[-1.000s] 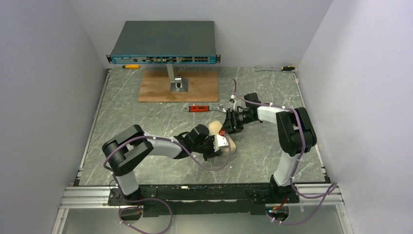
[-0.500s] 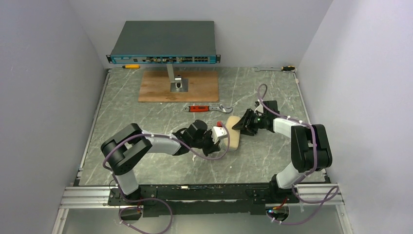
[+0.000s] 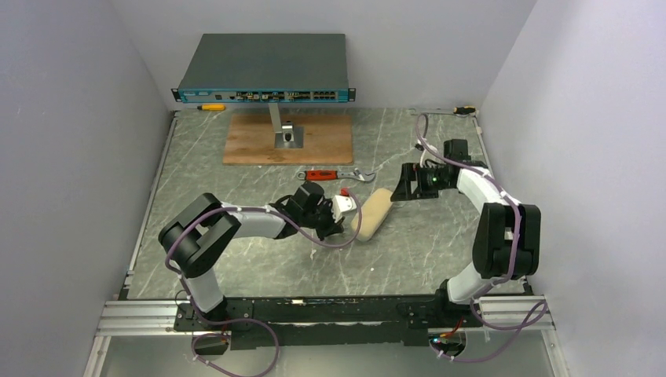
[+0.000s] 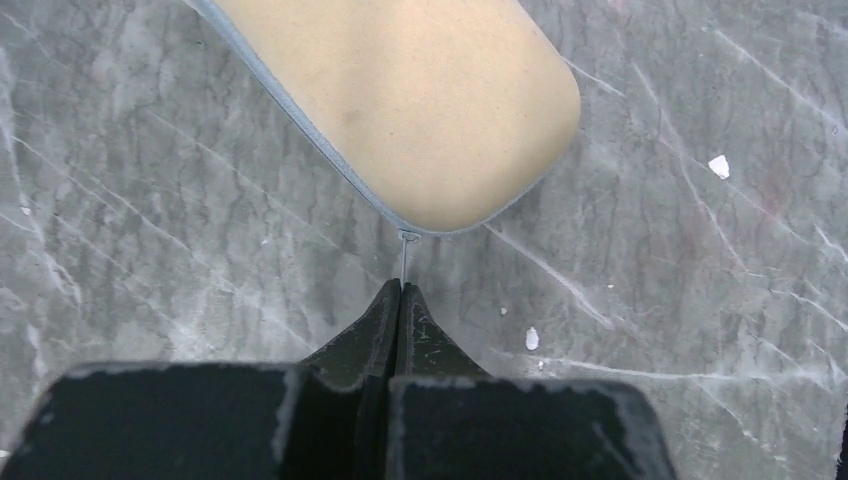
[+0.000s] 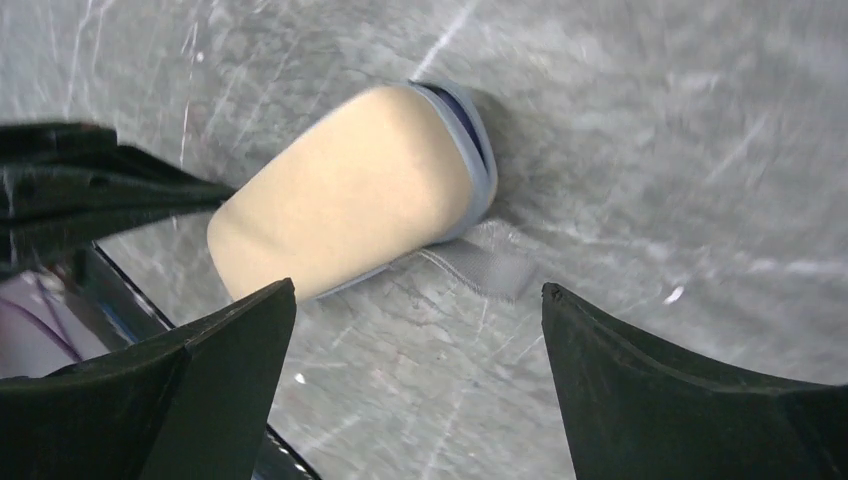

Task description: Open the umbrella

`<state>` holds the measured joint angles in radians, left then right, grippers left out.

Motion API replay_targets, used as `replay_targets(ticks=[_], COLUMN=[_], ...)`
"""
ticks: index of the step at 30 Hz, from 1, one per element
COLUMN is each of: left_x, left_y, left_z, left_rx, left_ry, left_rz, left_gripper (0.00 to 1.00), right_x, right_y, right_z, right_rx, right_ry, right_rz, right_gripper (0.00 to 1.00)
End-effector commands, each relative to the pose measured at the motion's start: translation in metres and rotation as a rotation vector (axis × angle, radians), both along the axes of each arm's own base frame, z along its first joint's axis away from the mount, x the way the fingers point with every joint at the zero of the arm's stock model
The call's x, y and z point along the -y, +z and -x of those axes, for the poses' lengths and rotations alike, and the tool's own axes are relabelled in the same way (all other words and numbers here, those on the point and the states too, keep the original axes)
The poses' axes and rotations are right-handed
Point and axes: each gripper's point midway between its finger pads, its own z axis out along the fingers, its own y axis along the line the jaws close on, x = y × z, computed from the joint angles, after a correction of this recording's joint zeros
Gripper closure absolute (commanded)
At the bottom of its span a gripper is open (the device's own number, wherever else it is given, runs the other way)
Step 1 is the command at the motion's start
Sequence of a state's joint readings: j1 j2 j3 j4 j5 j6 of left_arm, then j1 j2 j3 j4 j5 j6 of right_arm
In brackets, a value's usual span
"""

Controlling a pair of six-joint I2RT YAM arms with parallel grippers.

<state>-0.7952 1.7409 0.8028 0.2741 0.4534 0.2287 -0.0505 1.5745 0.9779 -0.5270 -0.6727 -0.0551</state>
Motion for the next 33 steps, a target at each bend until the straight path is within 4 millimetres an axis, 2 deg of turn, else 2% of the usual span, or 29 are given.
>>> replay_targets(ticks=[1, 4, 7, 9, 11, 16, 18, 23, 27, 28, 30, 31, 33], left_x=[0.005, 0.005, 0.007, 0.008, 0.008, 0.004, 0.003, 0.001, 0.004, 0.007, 0.012, 0.016, 0.023], left_y=[0.016, 0.017, 0.019, 0.022, 0.023, 0.022, 0.022, 0.023, 0.024, 0.025, 0.025, 0.026, 0.027], left_z=[-0.016, -0.023, -0.027, -0.028, -0.027, -0.025, -0.022, -0.002, 0.021, 0.027, 0.039, 0.044, 0.053], left_rx=[0.067, 0.081, 0.095, 0.100, 0.100, 0.115, 0.112, 0.114, 0.117, 0.113, 0.098, 0.086, 0.066], left_ry=[-0.057, -0.061, -0.061, -0.061, -0.069, -0.077, -0.081, -0.120, -0.168, -0.176, -0.191, -0.192, -0.189], left_rz=[0.027, 0.025, 0.023, 0.029, 0.029, 0.023, 0.025, 0.024, 0.033, 0.038, 0.042, 0.047, 0.058], left_gripper=[1.00, 1.00, 1.00, 1.00, 1.00, 1.00, 1.00, 1.00, 1.00, 1.00, 1.00, 1.00, 1.00], right_x=[-0.007, -0.019, -0.048, -0.061, -0.066, -0.062, -0.058, -0.041, -0.034, -0.034, -0.034, -0.034, -0.036], right_y=[0.028, 0.032, 0.037, 0.029, 0.015, -0.021, -0.034, -0.060, -0.068, -0.069, -0.069, -0.070, -0.070], right_z=[0.000, -0.017, -0.027, -0.021, -0.010, 0.006, 0.009, 0.012, 0.012, 0.012, 0.014, 0.015, 0.021], right_rx=[0.173, 0.188, 0.195, 0.158, 0.133, 0.124, 0.109, 0.064, 0.063, 0.059, 0.046, 0.038, 0.018], right_ry=[0.332, 0.411, 0.527, 0.610, 0.684, 0.780, 0.802, 0.774, 0.714, 0.696, 0.660, 0.638, 0.606], right_rz=[0.026, 0.013, 0.005, 0.018, 0.039, 0.117, 0.148, 0.219, 0.263, 0.264, 0.263, 0.262, 0.247], right_gripper=[0.05, 0.04, 0.04, 0.04, 0.04, 0.04, 0.06, 0.23, 0.52, 0.61, 0.87, 0.94, 1.00])
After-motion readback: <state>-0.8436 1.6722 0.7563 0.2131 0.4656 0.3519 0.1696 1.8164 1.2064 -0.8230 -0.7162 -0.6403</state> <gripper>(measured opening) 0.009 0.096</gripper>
